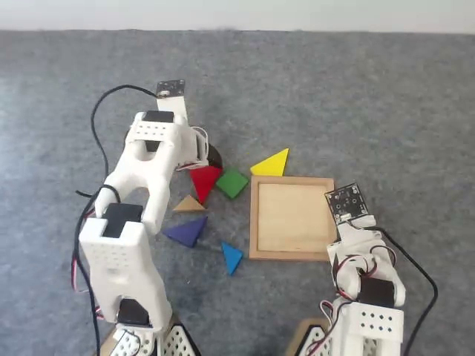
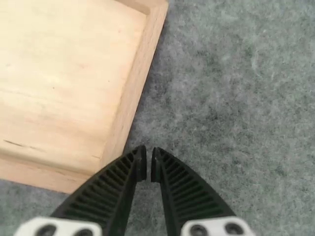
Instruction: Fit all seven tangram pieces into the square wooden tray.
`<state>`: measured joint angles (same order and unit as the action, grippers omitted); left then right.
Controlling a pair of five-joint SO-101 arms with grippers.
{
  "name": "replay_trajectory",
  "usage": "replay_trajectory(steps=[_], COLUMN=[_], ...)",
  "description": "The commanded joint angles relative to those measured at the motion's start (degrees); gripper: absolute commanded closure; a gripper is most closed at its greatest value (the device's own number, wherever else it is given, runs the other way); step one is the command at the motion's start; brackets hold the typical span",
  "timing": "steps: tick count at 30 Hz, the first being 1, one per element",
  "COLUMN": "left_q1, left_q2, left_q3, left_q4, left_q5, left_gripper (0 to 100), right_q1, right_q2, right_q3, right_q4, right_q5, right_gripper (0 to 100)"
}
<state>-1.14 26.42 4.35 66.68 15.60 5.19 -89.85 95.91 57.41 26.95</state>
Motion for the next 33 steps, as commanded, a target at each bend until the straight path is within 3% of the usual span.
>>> replay_trajectory(steps=[1,12,22,33], left_q1=[3.43,3.6,3.96,4.13], left_q2=[1.58,3.25,3.25,3.34], left_q3=[-0.48,-3.03,-4.18,-4.0], left_q4=[0.44,0.62,0.79,0.44], left_q5=[-2.11,-1.49,4.04,4.13], left_gripper=[66,71,67,67], right_q1=[0.04,0.04,0.04,0.04], right_q2=[-0.57,-0.57,-0.57,-0.57], right_q3=[0.97,0.97,0.97,0.97], right_q4=[-1.1,-1.1,-1.1,-1.1], right_q5=[-0.18,-0.18,-0.18,-0.18], right_gripper=[95.9,95.9,95.9,95.9])
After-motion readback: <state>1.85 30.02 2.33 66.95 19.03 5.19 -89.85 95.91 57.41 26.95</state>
